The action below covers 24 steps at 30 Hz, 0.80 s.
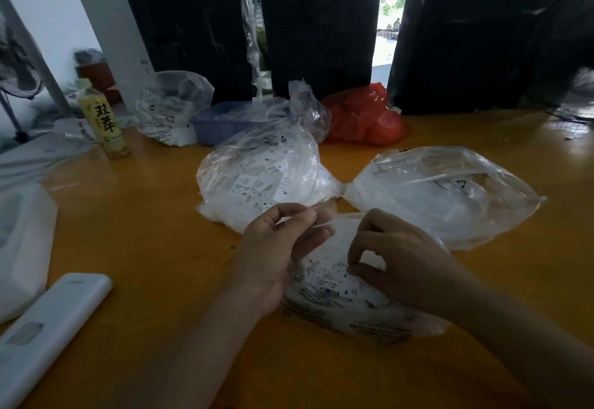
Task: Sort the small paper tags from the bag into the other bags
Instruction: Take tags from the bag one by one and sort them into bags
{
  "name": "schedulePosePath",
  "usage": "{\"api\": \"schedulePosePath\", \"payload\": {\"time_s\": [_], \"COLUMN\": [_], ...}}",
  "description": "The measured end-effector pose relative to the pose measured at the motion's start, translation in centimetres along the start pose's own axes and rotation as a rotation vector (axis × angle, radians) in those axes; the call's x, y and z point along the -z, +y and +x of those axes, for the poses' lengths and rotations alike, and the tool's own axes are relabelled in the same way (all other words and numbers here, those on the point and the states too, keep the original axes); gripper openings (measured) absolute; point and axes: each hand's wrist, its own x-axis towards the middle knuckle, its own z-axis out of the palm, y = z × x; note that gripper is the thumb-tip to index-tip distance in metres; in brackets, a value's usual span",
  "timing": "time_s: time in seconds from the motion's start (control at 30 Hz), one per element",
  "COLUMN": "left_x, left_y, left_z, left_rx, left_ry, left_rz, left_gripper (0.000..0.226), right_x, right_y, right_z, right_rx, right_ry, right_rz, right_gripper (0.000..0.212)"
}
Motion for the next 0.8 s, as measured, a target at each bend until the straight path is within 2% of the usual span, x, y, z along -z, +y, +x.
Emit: {"api": "schedulePosePath", "payload": {"time_s": [0.1,0.17,0.3,0.43,0.53,0.67,0.8], "left_x": [0.0,0.0,0.0,0.1,0.1,0.3,0.1], "left_y": [0.0,-0.2,-0.2,-0.1,0.0,0.2,0.2], "left_z": [0.0,-0.1,-0.2,-0.3,-0.3,-0.3,-0.2], "left_rx": [-0.007,-0.006,0.006,-0.004,0.010,0.020,0.044], "left_ry": [-0.040,-0.034,-0.030,-0.019,-0.023,-0.042,-0.071], "left_rz": [-0.013,0.019,0.086,0.240,0.225,0.168,0.099], "left_gripper": [0.035,0.038,0.022,0.025,0.034,0.031,0.035], "right_x": [-0.4,-0.7,-1.1,-0.7,0.1,1.0,1.2], "right_y": [0.0,0.1,0.3,0.3,0.3,0.6,0.6], "right_z": [-0.1,0.0,0.1,0.0,0.1,0.2,0.2], "right_rx": [0.032,0.024,-0.029,0.019,-0.022,-0.185,-0.279], "right_ry": [-0.061,-0.023,-0.111,-0.115,-0.013,0.181,0.186], "right_rz": [-0.045,-0.070,-0.153,-0.133,0.072,0.361,0.744], "right_gripper": [0.017,0.028,0.051,0.049,0.044,0.029,0.027]}}
